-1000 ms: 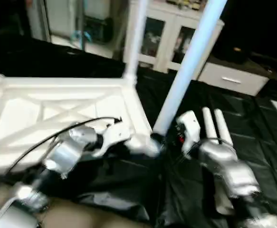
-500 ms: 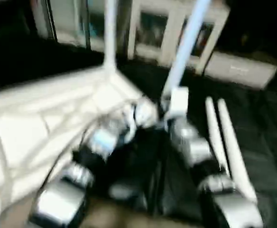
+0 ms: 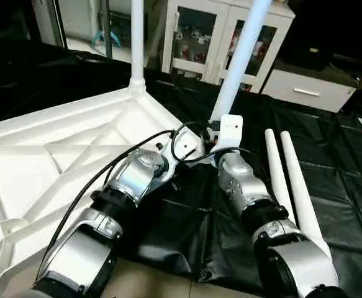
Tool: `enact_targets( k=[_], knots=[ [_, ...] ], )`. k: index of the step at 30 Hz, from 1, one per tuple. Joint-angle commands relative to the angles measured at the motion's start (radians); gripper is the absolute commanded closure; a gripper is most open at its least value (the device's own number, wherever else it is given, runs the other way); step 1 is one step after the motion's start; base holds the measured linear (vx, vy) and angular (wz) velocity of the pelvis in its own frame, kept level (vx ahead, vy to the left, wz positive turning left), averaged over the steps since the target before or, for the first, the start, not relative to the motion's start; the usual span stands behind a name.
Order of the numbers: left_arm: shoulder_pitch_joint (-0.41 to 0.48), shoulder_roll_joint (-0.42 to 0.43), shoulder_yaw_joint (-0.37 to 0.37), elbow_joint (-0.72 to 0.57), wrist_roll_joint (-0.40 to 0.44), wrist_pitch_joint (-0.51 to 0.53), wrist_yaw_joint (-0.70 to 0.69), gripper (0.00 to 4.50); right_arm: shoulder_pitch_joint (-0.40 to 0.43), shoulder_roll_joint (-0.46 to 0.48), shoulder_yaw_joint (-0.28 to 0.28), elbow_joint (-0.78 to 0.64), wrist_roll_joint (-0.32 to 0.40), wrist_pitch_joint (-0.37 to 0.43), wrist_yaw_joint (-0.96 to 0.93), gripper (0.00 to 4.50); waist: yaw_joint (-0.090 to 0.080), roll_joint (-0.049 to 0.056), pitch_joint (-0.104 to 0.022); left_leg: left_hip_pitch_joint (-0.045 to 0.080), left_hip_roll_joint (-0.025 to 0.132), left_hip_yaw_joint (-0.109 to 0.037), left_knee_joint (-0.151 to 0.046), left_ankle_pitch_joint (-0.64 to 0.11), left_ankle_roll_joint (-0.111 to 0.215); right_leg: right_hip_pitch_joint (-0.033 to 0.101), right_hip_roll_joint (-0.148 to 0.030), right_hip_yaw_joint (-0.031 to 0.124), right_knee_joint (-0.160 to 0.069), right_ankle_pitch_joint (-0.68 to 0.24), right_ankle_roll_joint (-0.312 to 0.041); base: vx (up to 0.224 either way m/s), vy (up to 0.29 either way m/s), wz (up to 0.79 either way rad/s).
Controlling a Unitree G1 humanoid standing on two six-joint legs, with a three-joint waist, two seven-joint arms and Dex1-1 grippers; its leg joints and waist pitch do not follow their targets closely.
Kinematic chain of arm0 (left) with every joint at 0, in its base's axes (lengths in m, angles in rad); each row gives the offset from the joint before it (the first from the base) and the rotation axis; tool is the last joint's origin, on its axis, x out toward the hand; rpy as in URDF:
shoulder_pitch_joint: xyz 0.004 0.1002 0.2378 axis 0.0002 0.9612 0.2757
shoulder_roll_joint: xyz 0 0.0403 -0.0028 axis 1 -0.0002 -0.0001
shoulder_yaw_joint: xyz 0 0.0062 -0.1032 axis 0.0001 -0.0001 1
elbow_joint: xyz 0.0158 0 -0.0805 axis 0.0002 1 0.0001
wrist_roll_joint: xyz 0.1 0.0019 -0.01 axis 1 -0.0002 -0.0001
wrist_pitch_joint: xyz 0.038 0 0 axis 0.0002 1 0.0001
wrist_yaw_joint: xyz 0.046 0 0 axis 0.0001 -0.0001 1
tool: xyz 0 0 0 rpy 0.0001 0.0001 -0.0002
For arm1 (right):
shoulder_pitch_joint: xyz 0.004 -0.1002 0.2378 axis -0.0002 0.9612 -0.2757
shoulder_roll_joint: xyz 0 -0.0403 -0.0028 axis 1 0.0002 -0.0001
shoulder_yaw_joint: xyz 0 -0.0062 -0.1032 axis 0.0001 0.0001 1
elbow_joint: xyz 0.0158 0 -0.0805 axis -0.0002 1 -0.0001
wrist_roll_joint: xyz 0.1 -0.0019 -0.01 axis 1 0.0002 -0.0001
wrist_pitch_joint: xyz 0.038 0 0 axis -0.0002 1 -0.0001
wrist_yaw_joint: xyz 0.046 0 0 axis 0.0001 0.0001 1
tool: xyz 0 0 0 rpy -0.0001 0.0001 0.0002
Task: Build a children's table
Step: Insert table leg to table base
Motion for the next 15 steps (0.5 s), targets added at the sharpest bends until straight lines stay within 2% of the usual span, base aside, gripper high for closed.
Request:
enact_targets(
  k=[1, 3, 5, 7, 10, 12, 13, 15],
  knots=[
    [-0.039, -0.01, -0.01, 0.0, 0.007, -0.032, -0.01, 4.5, 0.047, 0.017, 0.009, 0.09, -0.01, 0.04, 0.036, 2.29, -0.005, 0.024, -0.034, -0.008, 0.017, 0.006, -0.077, -0.164, -0.03, 0.039, -0.064, 0.057, -0.086, -0.043, -0.139, 0.0, 0.0, 0.0],
    [-0.035, -0.003, -0.012, -0.003, 0.007, -0.036, -0.018, 4.5, 0.044, 0.012, 0.016, 0.064, -0.013, 0.023, 0.067, 1.94, -0.004, 0.023, -0.034, -0.009, 0.016, 0.007, -0.076, -0.154, -0.025, 0.04, -0.064, 0.057, -0.085, -0.034, -0.142, 0.0, 0.0, 0.0],
    [-0.033, 0.004, -0.012, -0.008, 0.007, -0.037, -0.024, 4.5, 0.043, 0.004, 0.019, 0.039, -0.013, 0.019, 0.087, 1.84, -0.004, 0.024, -0.035, -0.01, 0.016, 0.007, -0.075, -0.137, -0.018, 0.042, -0.064, 0.057, -0.083, -0.005, -0.151, 0.0, 0.0, 0.0],
    [-0.031, 0.009, -0.013, -0.014, 0.007, -0.036, -0.029, 4.5, 0.043, -0.004, 0.018, 0.016, -0.01, 0.018, 0.101, 1.52, -0.005, 0.023, -0.035, -0.01, 0.016, 0.008, -0.074, -0.123, -0.016, 0.044, -0.062, 0.057, -0.08, 0.013, -0.155, 0.0, 0.0, 0.0],
    [-0.028, 0.015, -0.014, -0.021, 0.007, -0.038, -0.036, 4.5, 0.045, -0.014, 0.018, -0.014, -0.011, 0.013, 0.122, 1.39, -0.004, 0.024, -0.033, -0.009, 0.017, 0.009, -0.073, -0.112, -0.008, 0.043, -0.064, 0.057, -0.08, 0.023, -0.166, 0.0, 0.0, 0.0],
    [-0.026, 0.022, -0.014, -0.022, 0.008, -0.042, -0.043, 4.5, 0.056, -0.029, 0.025, -0.084, -0.009, 0.027, 0.154, 1.03, -0.002, 0.024, -0.032, -0.009, 0.016, 0.009, -0.072, -0.098, -0.002, 0.046, -0.063, 0.058, -0.079, 0.038, -0.169, 0.0, 0.0, 0.0],
    [-0.026, 0.023, -0.015, -0.022, 0.008, -0.043, -0.045, 4.5, 0.059, -0.032, 0.026, -0.099, -0.009, 0.031, 0.161, 1.03, -0.002, 0.024, -0.032, -0.009, 0.016, 0.009, -0.072, -0.098, -0.002, 0.046, -0.063, 0.058, -0.079, 0.038, -0.169, 0.0, 0.0, 0.0],
    [-0.026, 0.028, -0.014, -0.023, 0.008, -0.047, -0.051, 4.5, 0.087, -0.048, 0.033, -0.199, -0.004, 0.068, 0.197, 0.85, 0.001, 0.021, -0.033, -0.011, 0.014, 0.01, -0.068, -0.046, 0.012, 0.05, -0.06, 0.058, -0.073, 0.104, -0.173, 0.0, 0.0, 0.0]
  ],
)
